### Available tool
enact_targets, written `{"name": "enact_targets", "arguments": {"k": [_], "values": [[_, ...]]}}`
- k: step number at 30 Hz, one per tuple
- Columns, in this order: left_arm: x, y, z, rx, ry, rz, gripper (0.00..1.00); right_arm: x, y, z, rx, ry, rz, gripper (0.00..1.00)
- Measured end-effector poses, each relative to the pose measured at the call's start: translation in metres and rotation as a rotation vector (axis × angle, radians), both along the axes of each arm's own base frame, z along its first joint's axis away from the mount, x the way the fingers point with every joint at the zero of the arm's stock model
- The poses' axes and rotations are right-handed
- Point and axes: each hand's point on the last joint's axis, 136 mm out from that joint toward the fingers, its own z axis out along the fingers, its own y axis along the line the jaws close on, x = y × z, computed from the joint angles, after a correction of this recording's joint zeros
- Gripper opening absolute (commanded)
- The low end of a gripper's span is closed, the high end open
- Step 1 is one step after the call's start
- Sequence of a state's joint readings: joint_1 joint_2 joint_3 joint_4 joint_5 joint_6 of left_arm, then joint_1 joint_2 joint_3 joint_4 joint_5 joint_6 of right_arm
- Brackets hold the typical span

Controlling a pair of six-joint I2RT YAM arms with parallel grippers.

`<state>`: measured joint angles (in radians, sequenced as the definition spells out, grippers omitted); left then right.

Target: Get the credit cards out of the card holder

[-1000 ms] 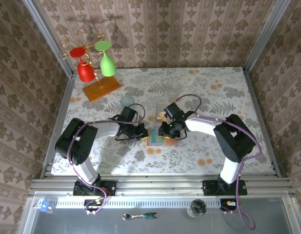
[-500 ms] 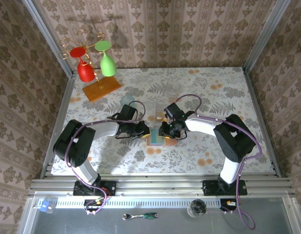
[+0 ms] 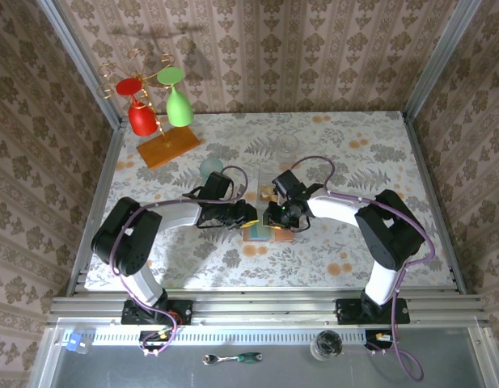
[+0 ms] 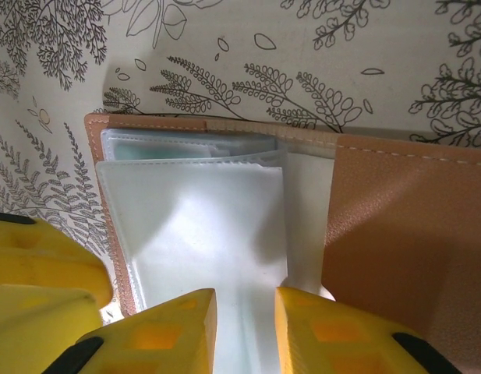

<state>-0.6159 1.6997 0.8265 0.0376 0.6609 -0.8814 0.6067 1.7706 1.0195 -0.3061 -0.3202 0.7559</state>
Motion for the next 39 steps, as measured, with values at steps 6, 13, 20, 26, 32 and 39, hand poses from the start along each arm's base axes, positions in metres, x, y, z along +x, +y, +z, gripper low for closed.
{"name": "enact_targets", "arguments": {"k": [6, 13, 20, 26, 32, 39], "values": [[0.0, -0.003, -0.003, -0.011, 0.018, 0.002, 0.23, 0.0, 0.0, 0.001, 0.002, -0.003, 0.0, 0.26], [0.0, -0.002, -0.005, -0.004, 0.022, 0.005, 0.24, -0.003, -0.002, -0.002, -0.003, 0.004, 0.0, 0.26], [0.001, 0.003, -0.006, 0.022, 0.017, 0.022, 0.26, -0.003, -0.002, -0.003, -0.004, 0.006, 0.0, 0.25], [0.0, 0.005, -0.009, 0.042, 0.027, 0.028, 0.27, -0.003, -0.002, -0.003, -0.004, 0.006, 0.0, 0.25], [0.0, -0.002, -0.002, 0.026, 0.016, 0.012, 0.26, -0.003, -0.003, -0.003, -0.005, 0.007, -0.002, 0.25], [0.0, -0.006, 0.0, 0.007, 0.021, -0.002, 0.25, -0.004, -0.003, -0.002, -0.001, 0.002, -0.002, 0.25]]}}
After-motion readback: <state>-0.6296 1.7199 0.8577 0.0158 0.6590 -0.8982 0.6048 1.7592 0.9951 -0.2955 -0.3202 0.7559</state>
